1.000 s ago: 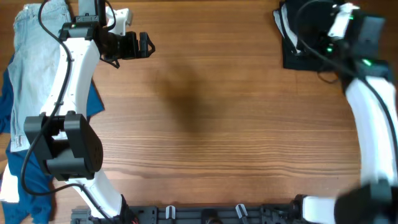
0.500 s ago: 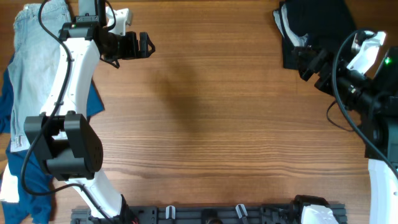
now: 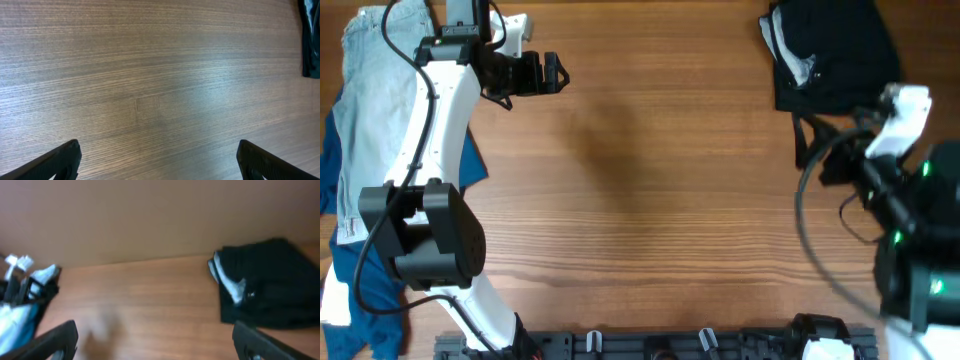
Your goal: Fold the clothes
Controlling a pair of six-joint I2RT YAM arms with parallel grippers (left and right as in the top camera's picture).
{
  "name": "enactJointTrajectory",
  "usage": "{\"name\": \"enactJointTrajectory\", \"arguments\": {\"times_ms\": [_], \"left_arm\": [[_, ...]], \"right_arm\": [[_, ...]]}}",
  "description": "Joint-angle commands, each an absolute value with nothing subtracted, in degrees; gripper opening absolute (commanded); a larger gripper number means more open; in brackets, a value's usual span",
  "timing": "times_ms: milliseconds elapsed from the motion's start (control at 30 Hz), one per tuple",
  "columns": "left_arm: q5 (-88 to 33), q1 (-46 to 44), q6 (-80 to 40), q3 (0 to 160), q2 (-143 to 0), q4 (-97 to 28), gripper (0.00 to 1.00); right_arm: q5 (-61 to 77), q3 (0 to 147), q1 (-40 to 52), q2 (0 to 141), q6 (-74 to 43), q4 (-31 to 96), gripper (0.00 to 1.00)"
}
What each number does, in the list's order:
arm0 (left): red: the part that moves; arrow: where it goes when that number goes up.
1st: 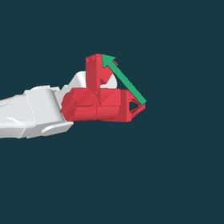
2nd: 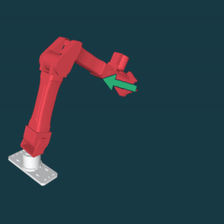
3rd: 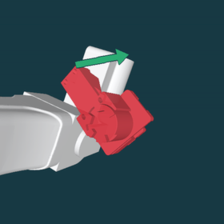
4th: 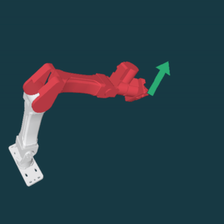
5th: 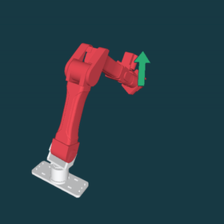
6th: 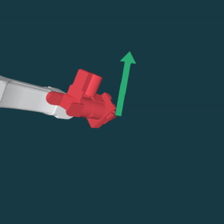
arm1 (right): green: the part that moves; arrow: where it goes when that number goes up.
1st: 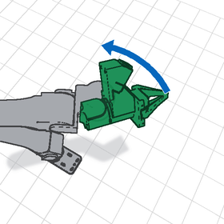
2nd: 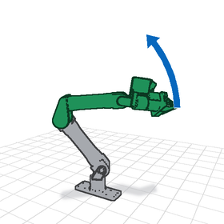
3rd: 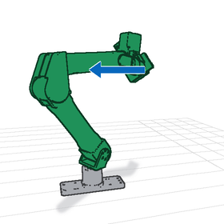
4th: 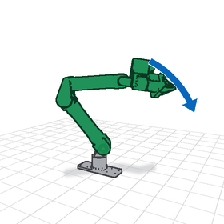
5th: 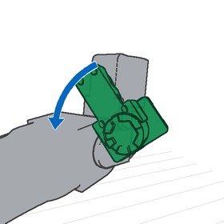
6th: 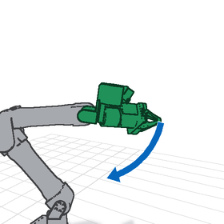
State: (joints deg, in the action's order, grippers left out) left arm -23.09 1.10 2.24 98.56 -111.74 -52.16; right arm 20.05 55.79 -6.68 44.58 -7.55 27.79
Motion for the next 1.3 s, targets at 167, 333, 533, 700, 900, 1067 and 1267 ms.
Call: {"name": "enactJointTrajectory", "arguments": {"times_ms": [167,333,533,700,900,1067,1267], "left_arm": [[-22.83,0.75,2.52,98.59,-111.55,-52.14,1.0],[-22.81,0.75,2.52,98.59,-111.55,-52.14,1.0],[-22.83,0.75,2.52,98.59,-111.55,-52.12,1.0],[-22.83,0.75,2.52,98.59,-111.55,-52.14,1.0],[-22.81,0.75,2.52,98.59,-111.55,-52.14,1.0],[-22.83,0.75,2.52,98.59,-111.55,-52.12,1.0],[-22.83,0.75,2.52,98.59,-111.55,-52.14,1.0]], "right_arm": [[14.81,23.77,-3.29,17.58,-1.65,3.81,1.0],[14.81,12.88,-0.56,6.39,2.17,0.47,1.0],[15.0,1.89,-0.32,0.14,2.83,-12.29,1.0],[13.47,0.25,0.8,0.16,2.96,-9.17,1.0],[13.93,0.3,0.8,0.19,-0.12,-1.17,1.0],[13.93,0.3,0.8,0.8,-0.14,-1.19,1.0],[13.93,0.3,0.8,0.8,-0.12,-1.19,1.0]]}}
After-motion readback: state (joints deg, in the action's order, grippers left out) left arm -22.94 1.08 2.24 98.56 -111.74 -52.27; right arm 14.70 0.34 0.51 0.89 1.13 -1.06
